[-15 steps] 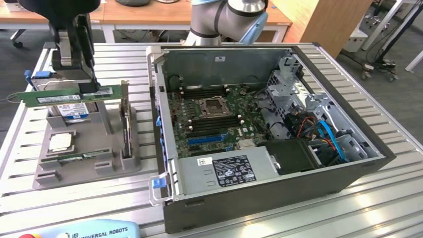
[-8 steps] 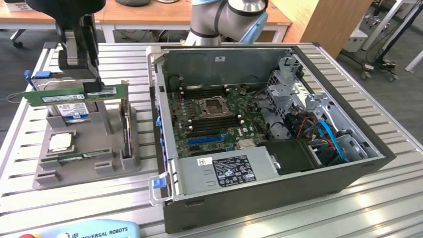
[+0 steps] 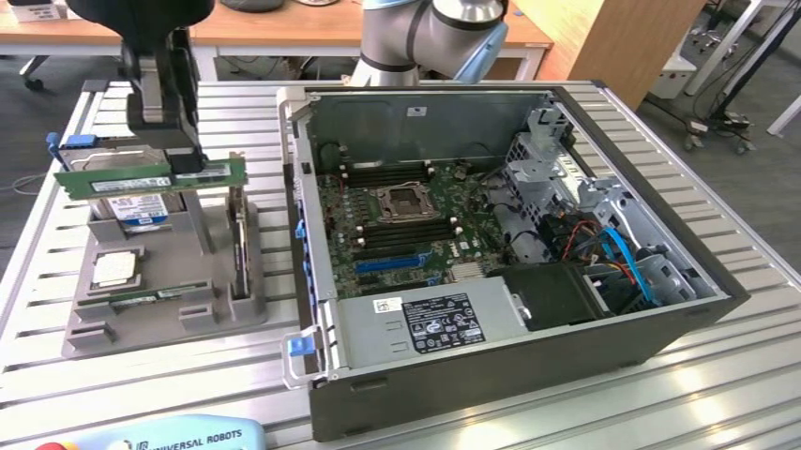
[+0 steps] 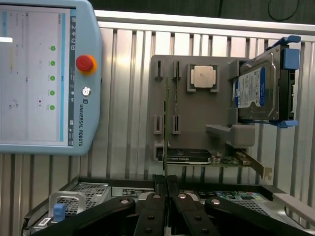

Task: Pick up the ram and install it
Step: 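Pick up the ram and move it above insertion slot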

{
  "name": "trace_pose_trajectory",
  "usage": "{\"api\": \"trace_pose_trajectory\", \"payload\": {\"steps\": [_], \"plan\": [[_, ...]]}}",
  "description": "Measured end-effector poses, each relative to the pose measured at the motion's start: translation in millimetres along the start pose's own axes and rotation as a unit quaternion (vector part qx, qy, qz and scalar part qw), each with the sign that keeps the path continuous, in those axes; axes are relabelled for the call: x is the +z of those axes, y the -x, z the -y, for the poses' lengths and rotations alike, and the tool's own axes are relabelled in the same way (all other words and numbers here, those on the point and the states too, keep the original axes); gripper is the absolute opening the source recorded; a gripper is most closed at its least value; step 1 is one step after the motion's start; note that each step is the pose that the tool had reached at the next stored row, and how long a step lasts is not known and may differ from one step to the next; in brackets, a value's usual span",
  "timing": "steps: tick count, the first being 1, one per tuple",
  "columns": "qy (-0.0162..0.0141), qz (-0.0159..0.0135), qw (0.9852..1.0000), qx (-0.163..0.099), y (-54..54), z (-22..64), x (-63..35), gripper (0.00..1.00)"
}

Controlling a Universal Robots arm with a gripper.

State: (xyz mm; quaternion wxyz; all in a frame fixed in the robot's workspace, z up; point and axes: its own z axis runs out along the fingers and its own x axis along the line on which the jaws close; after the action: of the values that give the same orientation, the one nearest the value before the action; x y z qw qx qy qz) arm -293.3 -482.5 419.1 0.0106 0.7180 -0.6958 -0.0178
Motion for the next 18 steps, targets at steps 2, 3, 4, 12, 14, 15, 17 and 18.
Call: {"api": "trace_pose_trajectory", "payload": {"steps": [2,3,4,12,14,15,17,18], "plan": [[0.0000,0.0000,1.0000,0.000,0.1,2.1,-0.1,0.11],[0.0000,0.0000,1.0000,0.000,0.2,3.2,-0.1,0.11],[0.0000,0.0000,1.0000,0.000,0.3,4.5,-0.2,0.11],[0.0000,0.0000,1.0000,0.000,0.8,15.2,-0.6,0.11],[0.0000,0.0001,1.0000,0.000,0.9,17.4,-0.6,0.11],[0.0000,0.0001,1.0000,0.000,1.0,18.4,-0.6,0.11],[0.0000,0.0000,1.0000,0.000,1.1,20.5,-0.8,0.11],[0.0000,0.0000,1.0000,0.000,1.2,21.9,-0.9,0.11]]}}
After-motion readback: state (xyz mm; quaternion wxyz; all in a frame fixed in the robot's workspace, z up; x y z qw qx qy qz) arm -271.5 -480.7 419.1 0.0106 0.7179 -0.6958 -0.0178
